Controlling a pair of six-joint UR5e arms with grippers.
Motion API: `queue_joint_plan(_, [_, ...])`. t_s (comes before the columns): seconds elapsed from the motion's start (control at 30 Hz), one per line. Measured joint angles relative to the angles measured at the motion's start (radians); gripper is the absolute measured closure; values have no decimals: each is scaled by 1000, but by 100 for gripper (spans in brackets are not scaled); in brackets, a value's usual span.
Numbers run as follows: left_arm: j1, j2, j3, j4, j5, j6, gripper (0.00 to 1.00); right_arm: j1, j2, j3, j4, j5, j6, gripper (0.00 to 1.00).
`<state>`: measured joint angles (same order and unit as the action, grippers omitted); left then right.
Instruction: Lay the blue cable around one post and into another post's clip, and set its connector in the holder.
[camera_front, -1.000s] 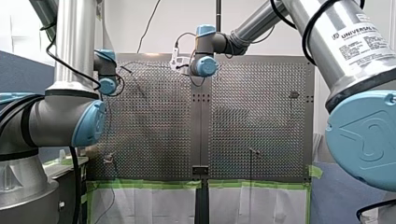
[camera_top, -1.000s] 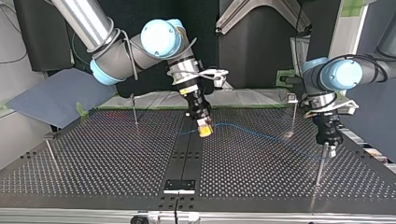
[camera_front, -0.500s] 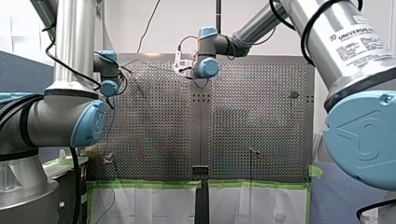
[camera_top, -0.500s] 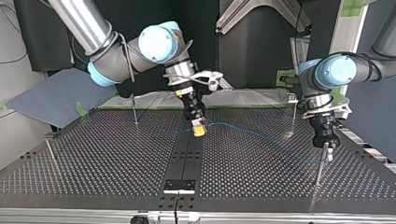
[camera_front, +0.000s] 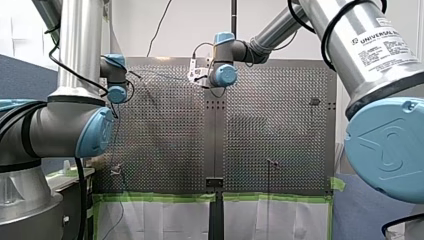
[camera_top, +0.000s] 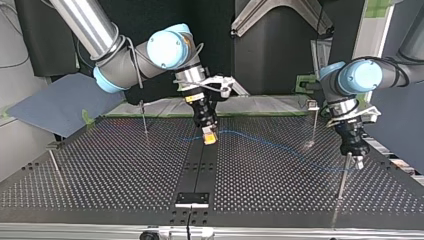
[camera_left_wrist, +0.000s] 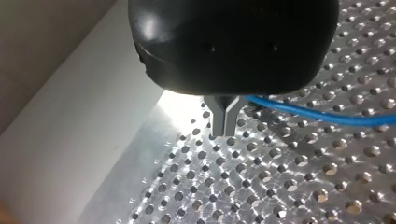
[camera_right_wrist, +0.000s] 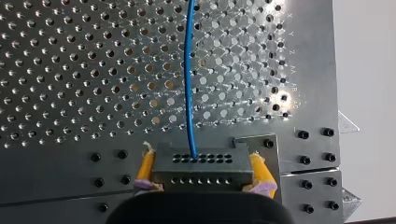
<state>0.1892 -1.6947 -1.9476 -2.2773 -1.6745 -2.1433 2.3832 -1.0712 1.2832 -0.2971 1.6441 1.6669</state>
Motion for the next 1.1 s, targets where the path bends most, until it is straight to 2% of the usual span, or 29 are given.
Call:
queue_joint_plan(0.17, [0, 0, -2, -9, -17, 26, 100, 0, 1, 0, 0, 0, -1, 100])
queue_joint_plan(0.33, [7, 0, -20, -9, -61, 28, 100, 0, 1, 0, 0, 1, -1, 100])
queue_joint_plan(0.53, [15, 0, -27, -11, -117, -11, 100, 2, 1, 0, -4, 0, 2, 100])
queue_joint_plan(0.67, [16, 0, -35, -19, -137, -47, 100, 5, 2, 0, -5, 0, 3, 100])
queue_joint_plan(0.77, [17, 0, -41, -16, -136, -71, 100, 6, 2, 0, -4, 0, 3, 100])
queue_joint_plan(0.9, [16, 1, -45, 10, -111, -104, 100, 6, 3, 0, -7, 1, 5, 100])
queue_joint_plan(1.1, [3, 0, -46, 23, -61, -87, 100, 6, 3, 0, -5, 2, 6, 100])
